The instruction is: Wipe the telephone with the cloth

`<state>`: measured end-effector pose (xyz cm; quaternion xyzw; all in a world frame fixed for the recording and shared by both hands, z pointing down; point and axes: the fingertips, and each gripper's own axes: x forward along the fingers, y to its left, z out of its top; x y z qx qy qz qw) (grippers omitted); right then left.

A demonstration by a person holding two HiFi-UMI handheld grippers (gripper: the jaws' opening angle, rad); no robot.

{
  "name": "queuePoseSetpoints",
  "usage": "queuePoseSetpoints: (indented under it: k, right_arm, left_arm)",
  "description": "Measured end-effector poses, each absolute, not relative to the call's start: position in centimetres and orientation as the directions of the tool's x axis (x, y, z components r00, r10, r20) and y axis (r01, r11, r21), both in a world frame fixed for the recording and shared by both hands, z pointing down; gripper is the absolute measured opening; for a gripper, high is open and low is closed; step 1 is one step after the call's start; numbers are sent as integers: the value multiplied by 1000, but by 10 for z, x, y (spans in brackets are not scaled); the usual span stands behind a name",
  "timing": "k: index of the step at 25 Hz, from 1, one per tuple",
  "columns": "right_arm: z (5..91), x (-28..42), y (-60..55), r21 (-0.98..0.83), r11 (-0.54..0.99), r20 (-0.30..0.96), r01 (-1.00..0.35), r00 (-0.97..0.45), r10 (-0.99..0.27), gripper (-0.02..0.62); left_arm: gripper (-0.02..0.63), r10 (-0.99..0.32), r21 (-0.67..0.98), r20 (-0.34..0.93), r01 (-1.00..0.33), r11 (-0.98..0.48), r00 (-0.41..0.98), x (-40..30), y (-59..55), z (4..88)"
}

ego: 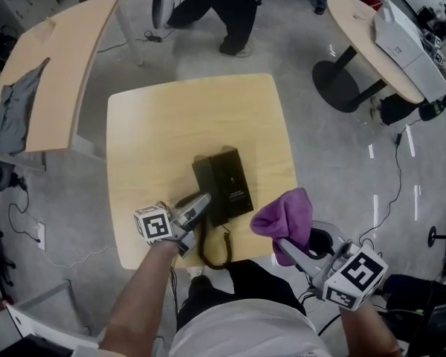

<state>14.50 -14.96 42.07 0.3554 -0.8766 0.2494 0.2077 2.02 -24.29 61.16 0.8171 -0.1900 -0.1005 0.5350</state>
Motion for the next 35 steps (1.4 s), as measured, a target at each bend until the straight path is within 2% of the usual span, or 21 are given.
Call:
queuePoseSetpoints:
  k: [14,23,30,35]
  right_arm:
    - [431,138,-157,-316,635,554,-705,-681,-479,114]
    - [428,131,-163,-331,658,527,-676,-712,-465,114]
    - [430,134,-166,-334,664,516,-669,-719,-465,114]
    - [430,135,-167,-326,666,511,-671,-718,-473,114]
  left_arm:
    - [80,-417,917,33,-193,-349,909,26,-247,620]
    - [98,-447,912,139,-289,-289,884,20,-247,627]
    - [158,-444,883,234,-380,-276,865,17,-248,633]
    - [152,-449,867,254,-407,-286,856,16,-249,628]
